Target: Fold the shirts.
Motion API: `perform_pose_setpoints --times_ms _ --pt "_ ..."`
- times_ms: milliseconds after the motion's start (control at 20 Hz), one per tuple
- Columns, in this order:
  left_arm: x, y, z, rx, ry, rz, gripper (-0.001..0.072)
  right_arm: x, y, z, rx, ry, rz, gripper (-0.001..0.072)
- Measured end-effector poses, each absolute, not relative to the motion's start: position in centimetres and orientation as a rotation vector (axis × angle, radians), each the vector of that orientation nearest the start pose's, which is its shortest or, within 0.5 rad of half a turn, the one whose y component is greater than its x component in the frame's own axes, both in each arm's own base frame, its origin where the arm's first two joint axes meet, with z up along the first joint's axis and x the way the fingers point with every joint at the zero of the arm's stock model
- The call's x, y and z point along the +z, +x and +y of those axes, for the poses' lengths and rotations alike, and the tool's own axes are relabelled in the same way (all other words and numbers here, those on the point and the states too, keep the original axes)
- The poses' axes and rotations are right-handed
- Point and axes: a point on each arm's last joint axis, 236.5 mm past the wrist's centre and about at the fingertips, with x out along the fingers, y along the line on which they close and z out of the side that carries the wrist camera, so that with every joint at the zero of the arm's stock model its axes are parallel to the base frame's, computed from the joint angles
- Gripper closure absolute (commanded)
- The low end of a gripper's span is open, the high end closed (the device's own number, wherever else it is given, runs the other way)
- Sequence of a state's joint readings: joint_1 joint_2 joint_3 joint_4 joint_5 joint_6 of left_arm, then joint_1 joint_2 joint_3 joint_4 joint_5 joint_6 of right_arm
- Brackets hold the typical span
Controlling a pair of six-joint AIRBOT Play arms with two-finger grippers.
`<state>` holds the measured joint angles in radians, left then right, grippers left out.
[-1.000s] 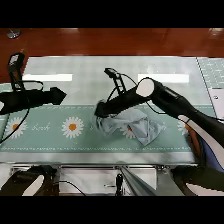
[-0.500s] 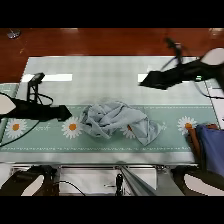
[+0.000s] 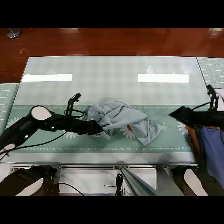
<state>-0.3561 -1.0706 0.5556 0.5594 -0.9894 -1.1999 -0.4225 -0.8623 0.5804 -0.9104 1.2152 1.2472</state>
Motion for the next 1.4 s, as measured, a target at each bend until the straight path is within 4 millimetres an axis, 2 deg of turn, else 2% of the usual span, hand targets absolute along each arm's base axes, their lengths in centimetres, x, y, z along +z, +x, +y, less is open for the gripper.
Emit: perform_pose_setpoints --times_ms 50,100,150,200,400,600,750,900,950,1000,1050,1150,1250,1350,1400 --pt "-3.4 21.6 -26.4 -0.776 -0.538 1.392 0.0008 -2.6 24.8 3.7 0.194 0.670 1.245 0.0090" --pt "-3.7 22.0 -27.1 -0.782 -0.532 1.400 0.0039 -3.3 24.0 4.4 0.203 0.689 1.269 0.0091" --pt "-3.9 22.6 -27.8 -0.788 -0.536 1.406 0.0412 -3.9 23.0 5.2 0.220 0.693 1.300 0.0090" --pt "-4.1 22.9 -28.3 -0.799 -0.526 1.420 0.0680 -4.4 22.1 6.0 0.242 0.689 1.329 0.0090" --pt "-3.8 23.5 -29.8 -0.888 -0.463 1.440 0.0687 -6.0 19.1 8.2 0.268 0.638 1.463 0.0090" --pt "-2.2 24.7 -30.3 -0.950 -0.435 1.407 0.0687 -6.8 17.6 10.3 0.300 0.605 1.544 0.0090" --pt "-1.0 25.9 -30.3 -0.965 -0.431 1.371 0.0687 -8.0 17.8 12.4 0.320 0.614 1.578 0.0090" --pt "-0.3 26.8 -30.2 -0.968 -0.432 1.349 0.0687 -8.9 18.9 15.0 0.352 0.648 1.584 0.0094" --pt "-0.2 26.9 -30.2 -0.969 -0.433 1.345 0.0686 -9.1 19.2 15.8 0.361 0.659 1.587 0.0151" --pt "-0.1 27.0 -30.1 -0.970 -0.433 1.343 0.0687 -9.3 19.6 16.5 0.369 0.661 1.587 0.0334" --pt "-0.1 27.1 -30.1 -0.969 -0.434 1.341 0.0686 -9.6 20.1 16.8 0.366 0.653 1.584 0.0674" --pt "0.2 27.3 -30.0 -0.970 -0.435 1.335 0.0687 -9.6 21.4 17.4 0.377 0.649 1.564 0.0687" --pt "1.3 28.1 -29.6 -0.970 -0.441 1.303 0.0686 -8.2 23.0 17.9 0.428 0.622 1.537 0.0687" --pt "4.5 30.3 -28.6 -0.967 -0.447 1.206 0.0687 -5.1 26.0 17.7 0.478 0.571 1.466 0.0687" --pt "6.8 31.7 -27.9 -0.964 -0.450 1.137 0.0687 -2.6 28.3 17.3 0.497 0.547 1.399 0.0687"
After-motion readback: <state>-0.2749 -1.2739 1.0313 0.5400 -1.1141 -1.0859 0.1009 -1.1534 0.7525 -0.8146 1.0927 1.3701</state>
